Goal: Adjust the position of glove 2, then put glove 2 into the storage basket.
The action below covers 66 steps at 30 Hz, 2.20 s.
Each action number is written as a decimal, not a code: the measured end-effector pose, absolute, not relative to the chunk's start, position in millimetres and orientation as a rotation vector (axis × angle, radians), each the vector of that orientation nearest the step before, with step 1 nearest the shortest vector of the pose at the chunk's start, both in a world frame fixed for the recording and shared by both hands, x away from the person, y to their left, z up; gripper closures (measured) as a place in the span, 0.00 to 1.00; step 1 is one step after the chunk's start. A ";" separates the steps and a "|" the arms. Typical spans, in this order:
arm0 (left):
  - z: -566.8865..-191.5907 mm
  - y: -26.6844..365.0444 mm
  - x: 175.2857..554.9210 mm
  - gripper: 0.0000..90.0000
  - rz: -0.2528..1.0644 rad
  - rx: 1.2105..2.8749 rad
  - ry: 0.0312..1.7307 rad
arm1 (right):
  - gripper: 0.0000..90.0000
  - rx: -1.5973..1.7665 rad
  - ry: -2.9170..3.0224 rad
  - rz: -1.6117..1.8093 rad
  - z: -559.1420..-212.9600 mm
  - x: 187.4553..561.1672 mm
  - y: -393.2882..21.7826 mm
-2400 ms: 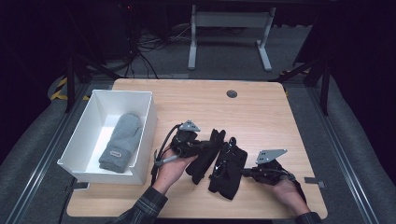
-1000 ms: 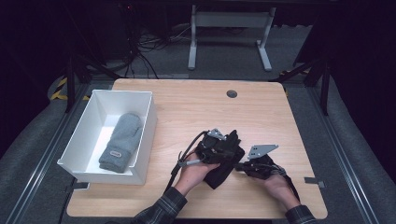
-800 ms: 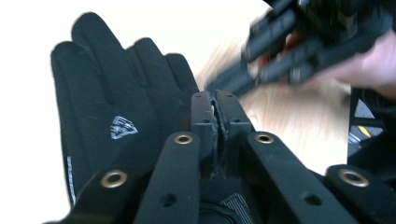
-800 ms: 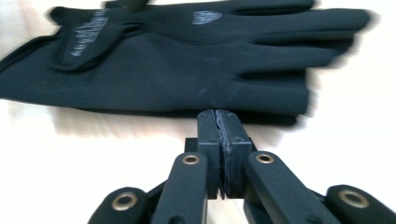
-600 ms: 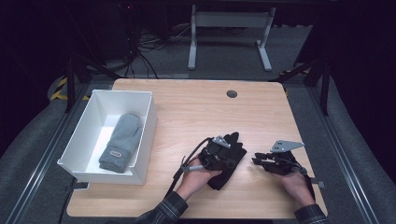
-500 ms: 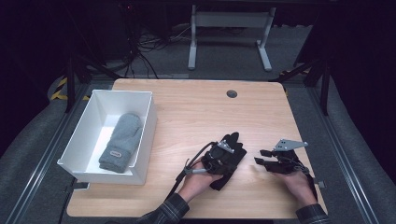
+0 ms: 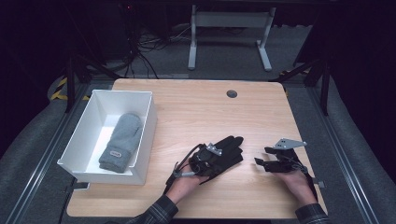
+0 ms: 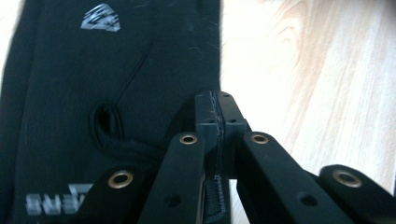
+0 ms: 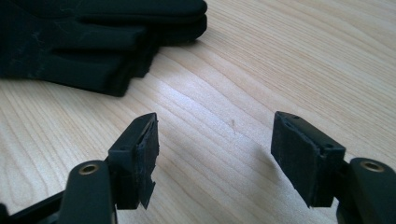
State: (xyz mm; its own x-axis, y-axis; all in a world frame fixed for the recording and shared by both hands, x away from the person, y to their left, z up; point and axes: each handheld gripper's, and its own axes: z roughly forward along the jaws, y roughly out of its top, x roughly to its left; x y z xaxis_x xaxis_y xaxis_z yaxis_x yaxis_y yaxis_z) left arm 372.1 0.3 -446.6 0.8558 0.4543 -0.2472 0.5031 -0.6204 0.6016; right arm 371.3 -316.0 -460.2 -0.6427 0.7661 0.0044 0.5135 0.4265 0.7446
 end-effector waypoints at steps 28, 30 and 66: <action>-417.6 14.1 385.4 0.45 0.088 2.376 0.507 | 0.22 1.120 2.323 0.988 -467.0 373.2 -320.6; -413.5 11.9 390.5 0.41 0.107 2.389 0.471 | 0.21 1.121 2.317 0.996 -467.8 373.1 -320.4; -454.7 -11.7 436.8 0.11 0.042 2.460 0.378 | 0.20 1.122 2.310 1.001 -468.7 373.0 -320.2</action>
State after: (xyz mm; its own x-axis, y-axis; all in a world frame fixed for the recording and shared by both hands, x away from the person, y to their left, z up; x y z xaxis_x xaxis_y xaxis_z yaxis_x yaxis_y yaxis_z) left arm 436.8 -11.7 -454.7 0.9582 0.2794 -0.0618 0.2587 -0.7535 0.6044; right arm 373.0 -320.2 -468.7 -0.6074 0.7938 -0.0306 0.5207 0.4270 0.7393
